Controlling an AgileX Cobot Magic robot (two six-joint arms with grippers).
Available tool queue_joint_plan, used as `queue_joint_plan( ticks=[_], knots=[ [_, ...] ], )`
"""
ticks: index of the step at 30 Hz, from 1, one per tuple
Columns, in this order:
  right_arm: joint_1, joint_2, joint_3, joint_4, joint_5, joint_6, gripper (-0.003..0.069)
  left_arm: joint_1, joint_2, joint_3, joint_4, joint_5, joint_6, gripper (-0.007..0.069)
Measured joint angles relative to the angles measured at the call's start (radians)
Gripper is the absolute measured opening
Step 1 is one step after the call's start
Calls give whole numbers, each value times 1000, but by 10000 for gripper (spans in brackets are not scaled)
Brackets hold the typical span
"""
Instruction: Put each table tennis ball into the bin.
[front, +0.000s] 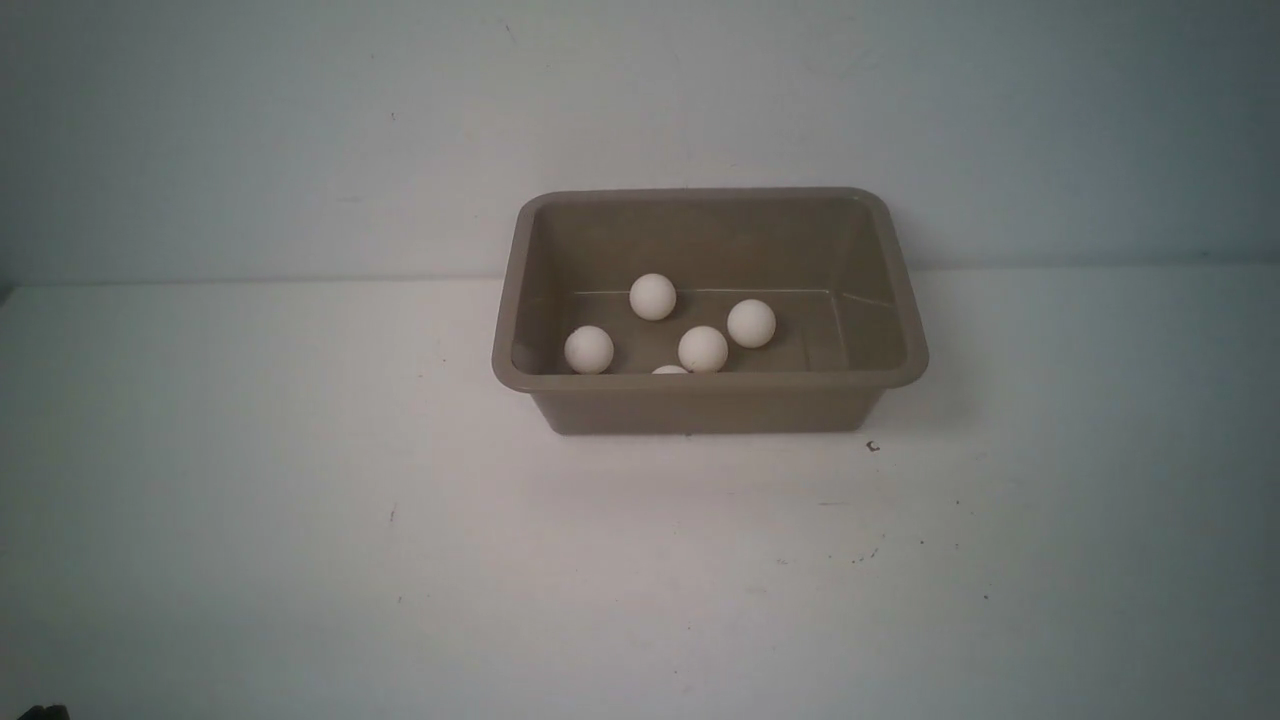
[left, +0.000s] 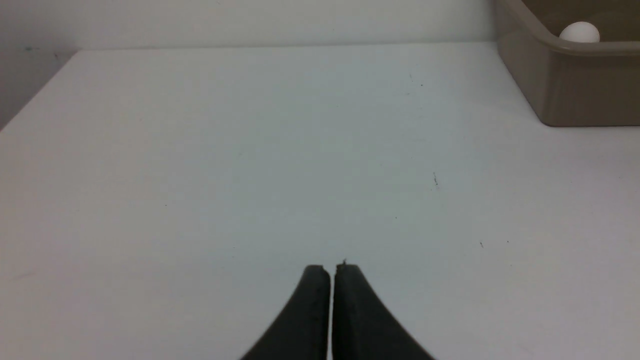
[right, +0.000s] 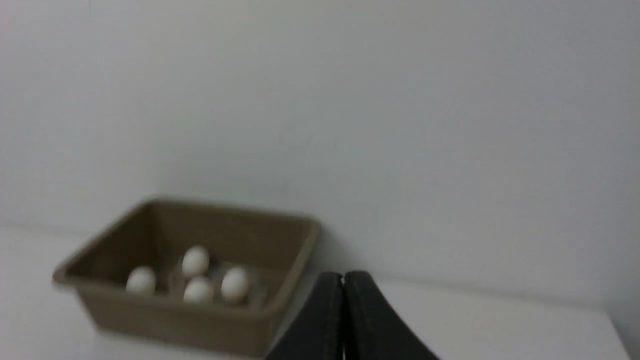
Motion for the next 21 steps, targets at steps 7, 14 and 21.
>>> queue_joint_plan(
  ticks=[7,14,21],
  knots=[
    [-261,0,258,74,-274,13,-10,0,0,0,0,0,0,-4],
    [-365,0,471,162,-359,15,-10,0,0,0,-1,0,0,-4],
    [-374,-46,537,150,-307,15,-10,0,0,0,-1,0,0,-4]
  ],
)
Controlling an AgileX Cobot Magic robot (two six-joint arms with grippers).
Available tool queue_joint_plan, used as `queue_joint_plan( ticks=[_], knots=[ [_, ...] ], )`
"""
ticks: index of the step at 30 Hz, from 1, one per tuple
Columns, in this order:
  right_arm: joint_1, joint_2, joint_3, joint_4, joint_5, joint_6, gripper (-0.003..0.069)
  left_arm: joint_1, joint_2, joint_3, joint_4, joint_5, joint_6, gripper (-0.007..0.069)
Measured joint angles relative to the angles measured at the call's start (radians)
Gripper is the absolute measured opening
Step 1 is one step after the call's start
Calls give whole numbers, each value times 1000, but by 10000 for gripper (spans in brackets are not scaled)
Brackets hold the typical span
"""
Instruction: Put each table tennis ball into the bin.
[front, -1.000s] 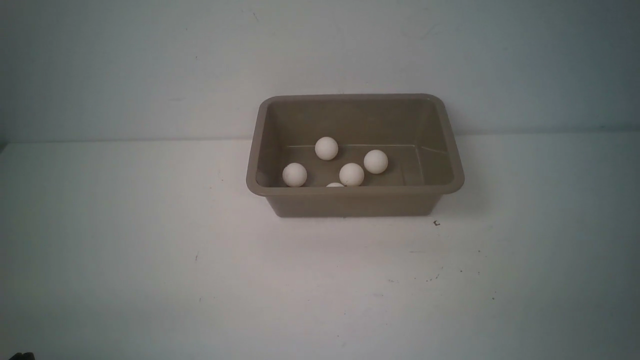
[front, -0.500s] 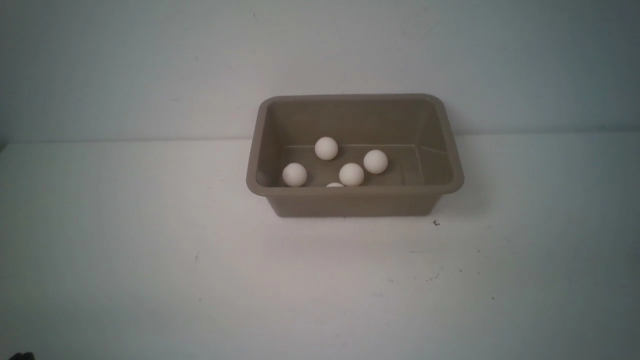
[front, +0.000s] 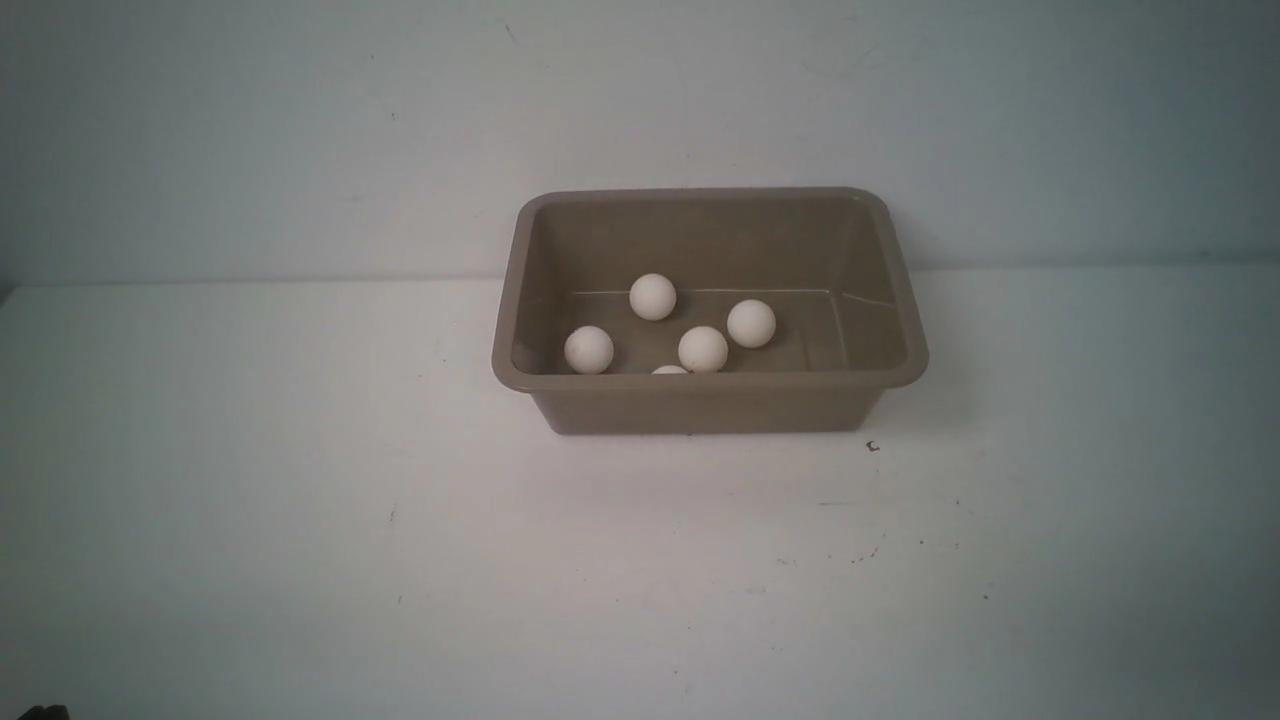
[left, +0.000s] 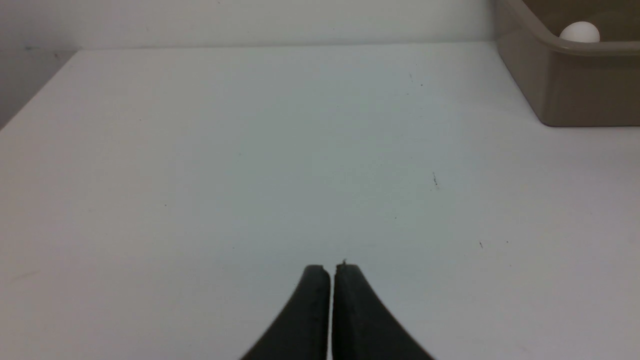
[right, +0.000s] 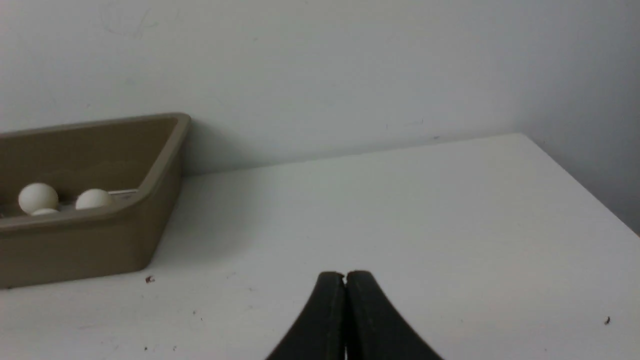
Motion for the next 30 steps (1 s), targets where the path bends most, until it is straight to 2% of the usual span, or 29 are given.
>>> queue_joint_plan(
  ticks=[6,16,30],
  knots=[
    [-1,-13,9,0,82,0,-10,0,0,0,-2,0,0,-4],
    [-2,-16,18,1,96,0,-10,0,0,0,-2,0,0,-4],
    [-32,-17,78,144,80,0,-10,0,0,0,-3,2,0,-4]
  ],
)
